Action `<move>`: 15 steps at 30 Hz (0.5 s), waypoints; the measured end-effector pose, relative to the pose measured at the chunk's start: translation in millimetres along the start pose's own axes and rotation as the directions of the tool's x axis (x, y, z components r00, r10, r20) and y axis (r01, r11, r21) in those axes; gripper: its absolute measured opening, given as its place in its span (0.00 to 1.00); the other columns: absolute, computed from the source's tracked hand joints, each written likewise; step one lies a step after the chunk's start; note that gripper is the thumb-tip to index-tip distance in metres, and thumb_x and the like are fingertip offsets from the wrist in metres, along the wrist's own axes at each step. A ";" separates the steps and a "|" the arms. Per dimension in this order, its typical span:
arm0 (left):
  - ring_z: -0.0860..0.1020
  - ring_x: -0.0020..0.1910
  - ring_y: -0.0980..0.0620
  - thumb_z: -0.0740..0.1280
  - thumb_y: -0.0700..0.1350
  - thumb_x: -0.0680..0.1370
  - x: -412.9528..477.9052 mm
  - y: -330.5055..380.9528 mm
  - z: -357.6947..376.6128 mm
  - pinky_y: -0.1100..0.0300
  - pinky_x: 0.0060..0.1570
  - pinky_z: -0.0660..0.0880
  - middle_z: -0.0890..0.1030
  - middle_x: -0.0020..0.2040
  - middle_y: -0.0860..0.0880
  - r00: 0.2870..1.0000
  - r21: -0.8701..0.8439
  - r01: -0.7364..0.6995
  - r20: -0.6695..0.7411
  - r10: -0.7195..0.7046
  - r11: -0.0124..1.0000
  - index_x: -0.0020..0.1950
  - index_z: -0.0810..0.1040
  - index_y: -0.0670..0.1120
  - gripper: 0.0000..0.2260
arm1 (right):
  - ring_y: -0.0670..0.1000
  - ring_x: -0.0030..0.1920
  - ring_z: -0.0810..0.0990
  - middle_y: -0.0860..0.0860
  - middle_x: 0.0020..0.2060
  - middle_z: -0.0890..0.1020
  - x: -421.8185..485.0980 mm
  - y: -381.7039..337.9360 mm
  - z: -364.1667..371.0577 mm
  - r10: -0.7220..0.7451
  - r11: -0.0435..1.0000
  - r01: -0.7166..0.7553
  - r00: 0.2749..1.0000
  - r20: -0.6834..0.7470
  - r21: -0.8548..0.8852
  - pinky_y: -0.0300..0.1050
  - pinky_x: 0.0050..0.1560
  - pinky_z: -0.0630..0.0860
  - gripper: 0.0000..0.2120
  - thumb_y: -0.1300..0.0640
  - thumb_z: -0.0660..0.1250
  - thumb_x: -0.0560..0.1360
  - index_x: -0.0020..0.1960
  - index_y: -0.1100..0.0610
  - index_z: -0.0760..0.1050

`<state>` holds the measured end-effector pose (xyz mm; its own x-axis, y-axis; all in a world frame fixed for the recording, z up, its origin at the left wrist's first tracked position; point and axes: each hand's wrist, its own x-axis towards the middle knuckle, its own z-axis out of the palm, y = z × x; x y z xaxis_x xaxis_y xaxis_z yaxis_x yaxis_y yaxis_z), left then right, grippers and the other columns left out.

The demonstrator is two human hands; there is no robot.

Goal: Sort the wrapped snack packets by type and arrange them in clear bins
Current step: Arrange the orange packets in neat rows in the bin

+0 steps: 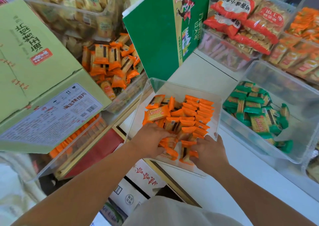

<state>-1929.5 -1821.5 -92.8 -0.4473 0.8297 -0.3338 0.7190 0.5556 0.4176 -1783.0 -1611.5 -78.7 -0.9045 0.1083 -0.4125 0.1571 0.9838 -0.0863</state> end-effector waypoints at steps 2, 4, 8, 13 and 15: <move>0.76 0.60 0.50 0.73 0.62 0.69 -1.9 -0.5 1.6 0.49 0.65 0.68 0.81 0.61 0.55 0.999 -0.029 -0.001 0.050 0.003 1.000 0.68 0.79 0.58 0.28 | 0.51 0.69 0.71 0.41 0.62 0.78 -1.7 -0.9 3.2 0.011 0.999 -0.011 1.000 0.013 -0.040 0.68 0.74 0.54 0.17 0.38 0.70 0.73 0.61 0.38 0.78; 0.77 0.59 0.50 0.75 0.62 0.69 -0.4 -1.1 3.2 0.50 0.61 0.69 0.81 0.59 0.56 0.997 -0.052 0.009 0.081 -0.004 0.999 0.68 0.78 0.59 0.28 | 0.55 0.63 0.77 0.46 0.55 0.81 -0.6 -1.5 9.7 0.018 0.995 -0.019 1.000 -0.014 -0.100 0.77 0.69 0.59 0.20 0.44 0.80 0.65 0.55 0.43 0.82; 0.77 0.59 0.51 0.71 0.65 0.68 4.2 4.8 1.6 0.47 0.63 0.70 0.79 0.60 0.56 0.989 -0.034 0.032 0.146 -0.026 0.999 0.69 0.77 0.61 0.30 | 0.55 0.72 0.68 0.44 0.65 0.77 -0.6 -14.3 9.3 0.042 0.968 -0.029 0.998 0.050 -0.250 0.84 0.66 0.39 0.24 0.46 0.74 0.71 0.66 0.41 0.76; 0.77 0.61 0.50 0.75 0.56 0.73 3.7 6.9 2.8 0.48 0.62 0.73 0.79 0.63 0.56 0.993 -0.123 0.080 0.095 -0.068 0.989 0.68 0.79 0.59 0.23 | 0.51 0.75 0.62 0.42 0.68 0.73 2.3 -13.2 4.1 0.048 0.981 -0.034 0.996 0.070 -0.190 0.82 0.68 0.36 0.29 0.42 0.69 0.74 0.73 0.41 0.68; 0.78 0.60 0.50 0.74 0.55 0.74 0.3 6.5 6.5 0.48 0.59 0.74 0.80 0.62 0.55 0.996 -0.088 0.050 0.075 -0.044 0.995 0.68 0.79 0.59 0.23 | 0.52 0.74 0.61 0.43 0.67 0.72 3.2 -12.9 4.0 0.023 0.983 -0.009 0.997 0.074 -0.185 0.81 0.67 0.35 0.24 0.41 0.69 0.74 0.70 0.40 0.72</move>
<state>-1921.5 -1818.0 -95.6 -0.4372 0.7983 -0.4143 0.6462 0.5992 0.4726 -1786.4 -1624.4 -82.5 -0.8689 0.1200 -0.4802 0.0891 0.9922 0.0866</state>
